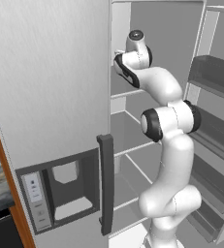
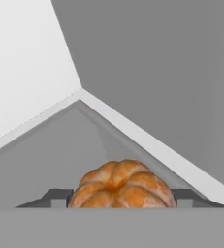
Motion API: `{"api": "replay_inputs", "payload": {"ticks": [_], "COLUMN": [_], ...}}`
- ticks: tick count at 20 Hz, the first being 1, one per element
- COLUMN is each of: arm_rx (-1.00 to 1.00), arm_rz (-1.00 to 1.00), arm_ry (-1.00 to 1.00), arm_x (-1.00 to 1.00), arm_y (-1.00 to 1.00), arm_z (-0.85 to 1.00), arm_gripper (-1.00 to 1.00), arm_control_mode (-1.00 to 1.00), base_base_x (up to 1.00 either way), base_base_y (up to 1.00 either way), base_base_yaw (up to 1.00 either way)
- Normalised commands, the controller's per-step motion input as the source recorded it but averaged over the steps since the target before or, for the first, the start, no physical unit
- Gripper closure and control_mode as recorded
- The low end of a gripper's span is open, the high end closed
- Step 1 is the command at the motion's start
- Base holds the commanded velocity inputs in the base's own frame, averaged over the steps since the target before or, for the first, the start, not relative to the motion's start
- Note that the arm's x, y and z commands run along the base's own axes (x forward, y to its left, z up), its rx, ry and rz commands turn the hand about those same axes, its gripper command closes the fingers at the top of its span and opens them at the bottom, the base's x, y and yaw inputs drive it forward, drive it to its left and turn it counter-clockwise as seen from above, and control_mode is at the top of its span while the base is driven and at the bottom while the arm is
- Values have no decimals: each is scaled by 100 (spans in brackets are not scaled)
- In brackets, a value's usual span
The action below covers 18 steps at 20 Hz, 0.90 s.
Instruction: Pick the pear and tangerine from the fridge and place them on the plate next to the blender to make a fruit smoothie.
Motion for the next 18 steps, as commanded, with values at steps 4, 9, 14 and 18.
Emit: {"api": "replay_inputs", "payload": {"ticks": [4, 9, 14, 18], "arm_rx": [0, 0, 0, 0], "arm_rz": [0, 3, 8, 11], "arm_ry": [-2, -14, -23, -33], "arm_x": [-2, -36, -66, -88], "arm_y": [0, 0, 0, 0], "arm_z": [-5, -3, 0, 0], "arm_gripper": [100, 100, 100, 100], "arm_control_mode": [-100, -100, -100, -100], "base_base_x": [0, 0, 0, 0], "base_base_y": [0, 0, 0, 0], "base_base_yaw": [0, 0, 0, 0]}}
